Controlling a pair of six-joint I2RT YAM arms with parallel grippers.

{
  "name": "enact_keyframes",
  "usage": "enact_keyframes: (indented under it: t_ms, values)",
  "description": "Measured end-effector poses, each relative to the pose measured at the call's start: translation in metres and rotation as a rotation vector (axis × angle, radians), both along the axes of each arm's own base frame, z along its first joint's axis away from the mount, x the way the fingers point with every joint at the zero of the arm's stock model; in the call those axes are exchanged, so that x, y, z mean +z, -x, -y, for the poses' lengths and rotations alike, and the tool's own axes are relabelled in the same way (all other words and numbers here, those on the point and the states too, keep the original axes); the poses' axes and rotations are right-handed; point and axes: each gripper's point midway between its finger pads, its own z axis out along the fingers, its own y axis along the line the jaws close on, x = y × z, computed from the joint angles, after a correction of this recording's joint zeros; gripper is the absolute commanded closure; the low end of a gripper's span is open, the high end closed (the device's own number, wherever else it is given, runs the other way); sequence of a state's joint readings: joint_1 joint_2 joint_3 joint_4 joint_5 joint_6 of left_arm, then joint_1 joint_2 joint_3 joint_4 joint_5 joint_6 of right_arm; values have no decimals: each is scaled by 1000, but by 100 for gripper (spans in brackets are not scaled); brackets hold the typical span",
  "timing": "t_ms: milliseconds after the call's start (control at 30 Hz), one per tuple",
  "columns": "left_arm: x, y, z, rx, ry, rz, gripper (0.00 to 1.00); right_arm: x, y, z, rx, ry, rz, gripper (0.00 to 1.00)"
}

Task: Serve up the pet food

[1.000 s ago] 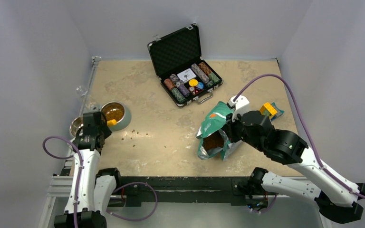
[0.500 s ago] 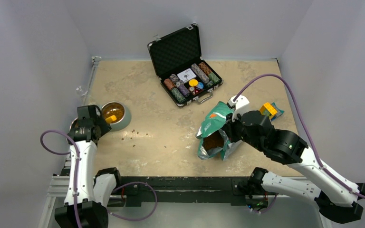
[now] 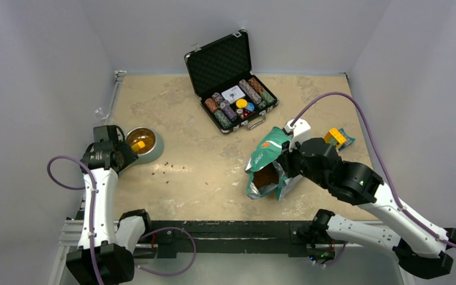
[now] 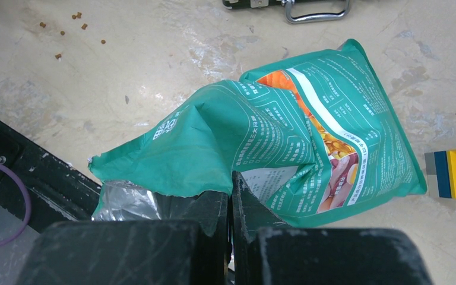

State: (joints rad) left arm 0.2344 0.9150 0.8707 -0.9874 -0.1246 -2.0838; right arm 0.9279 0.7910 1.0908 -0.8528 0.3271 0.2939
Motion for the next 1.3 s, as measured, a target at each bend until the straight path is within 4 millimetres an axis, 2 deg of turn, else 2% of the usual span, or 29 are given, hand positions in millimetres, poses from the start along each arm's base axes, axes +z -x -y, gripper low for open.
enact_keyframes:
  t_ms: [400, 767, 967, 1033, 1100, 1200, 1300]
  values:
    - [12, 5, 4, -8, 16, 2, 100, 0, 0, 0, 7, -9, 9, 100]
    - [49, -1, 5, -14, -1, 102, 100, 0, 1, 0, 10, -9, 17, 100]
    - [67, 3, 17, -51, 38, 151, 100, -1, -1, -1, 20, 11, 22, 100]
    - [73, 3, 27, -115, 48, 156, 100, 0, -2, -1, 22, 20, 22, 100]
    - [80, -1, 46, -242, 39, 161, 100, 3, -3, -2, 24, 29, 21, 100]
    - [89, -7, 87, -496, 17, 201, 100, 9, -6, -3, 22, 47, 15, 100]
    - [99, -5, 130, -753, -10, 269, 100, 14, -8, -4, 17, 64, 5, 100]
